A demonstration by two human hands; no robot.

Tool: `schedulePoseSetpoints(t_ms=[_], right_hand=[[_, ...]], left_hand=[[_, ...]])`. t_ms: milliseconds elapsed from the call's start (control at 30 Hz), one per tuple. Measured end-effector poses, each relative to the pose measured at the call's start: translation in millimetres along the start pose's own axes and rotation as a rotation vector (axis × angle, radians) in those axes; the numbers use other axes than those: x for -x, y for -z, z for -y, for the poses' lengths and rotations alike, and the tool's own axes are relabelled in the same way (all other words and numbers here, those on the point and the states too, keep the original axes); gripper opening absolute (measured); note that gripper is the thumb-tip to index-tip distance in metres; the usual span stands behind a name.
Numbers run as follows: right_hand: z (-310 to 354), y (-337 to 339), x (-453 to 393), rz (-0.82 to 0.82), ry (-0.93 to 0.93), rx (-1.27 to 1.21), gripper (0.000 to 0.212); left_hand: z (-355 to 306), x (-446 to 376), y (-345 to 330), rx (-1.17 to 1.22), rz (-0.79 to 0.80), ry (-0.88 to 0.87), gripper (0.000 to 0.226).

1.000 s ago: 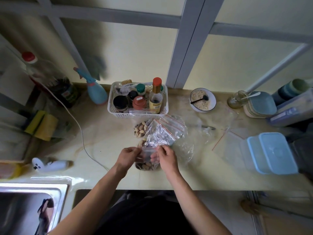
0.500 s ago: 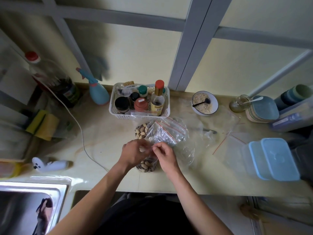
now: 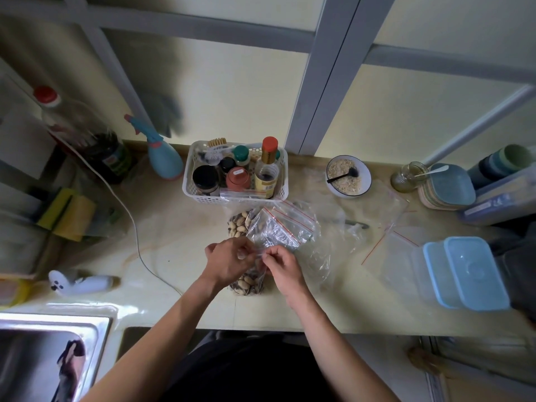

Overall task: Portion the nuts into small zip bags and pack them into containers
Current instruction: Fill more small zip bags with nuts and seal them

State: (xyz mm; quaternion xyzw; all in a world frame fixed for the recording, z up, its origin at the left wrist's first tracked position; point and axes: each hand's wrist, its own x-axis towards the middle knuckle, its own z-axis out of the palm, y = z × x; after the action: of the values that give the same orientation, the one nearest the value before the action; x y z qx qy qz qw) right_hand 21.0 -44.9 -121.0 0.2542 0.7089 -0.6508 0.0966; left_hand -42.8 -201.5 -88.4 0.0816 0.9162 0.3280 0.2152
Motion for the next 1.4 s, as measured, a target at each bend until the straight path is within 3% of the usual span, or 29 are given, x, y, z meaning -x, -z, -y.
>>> schedulePoseSetpoints(t_ms=[200, 333, 467, 600, 800, 1000, 1167, 1333, 1400], right_hand=[[-4.6, -4.2, -3.0, -0.015, 0.048, 0.049, 0.026], [0.5, -2.8, -3.0, -0.013, 0.062, 0.132, 0.007], [2.4, -1.6, -3.7, 0.002, 0.102, 0.195, 0.012], [3.1, -1.1, -3.8, 0.001, 0.139, 0.206, 0.018], [2.0, 0.2, -3.1, -0.008, 0.131, 0.187, 0.011], [2.4, 0.2, -3.3, -0.036, 0.09, 0.143, 0.006], [3.4, 2.2, -2.8, 0.004, 0.036, 0.072, 0.004], [6.8, 0.1, 1.0, 0.02, 0.038, 0.073, 0.006], [6.5, -0.3, 0.8, 0.032, 0.047, 0.098, 0.006]], left_hand=[[0.1, -0.6, -3.7, -0.041, -0.008, -0.007, 0.018], [-2.6, 1.4, -4.4, -0.019, 0.015, 0.009, 0.022], [-6.9, 2.3, -3.4, -0.003, 0.035, 0.021, 0.034], [-5.3, 2.5, -3.6, -0.019, 0.013, 0.021, 0.026], [-0.5, -0.8, -6.7, -0.024, -0.023, 0.021, 0.038], [-3.4, 2.6, 0.1, -0.03, -0.007, 0.02, 0.015], [-0.3, 2.7, 4.8, -0.006, -0.011, 0.027, 0.02], [-2.5, 4.9, 6.2, 0.022, 0.006, 0.046, 0.049], [-2.3, 5.9, 5.0, 0.022, 0.009, 0.042, 0.046]])
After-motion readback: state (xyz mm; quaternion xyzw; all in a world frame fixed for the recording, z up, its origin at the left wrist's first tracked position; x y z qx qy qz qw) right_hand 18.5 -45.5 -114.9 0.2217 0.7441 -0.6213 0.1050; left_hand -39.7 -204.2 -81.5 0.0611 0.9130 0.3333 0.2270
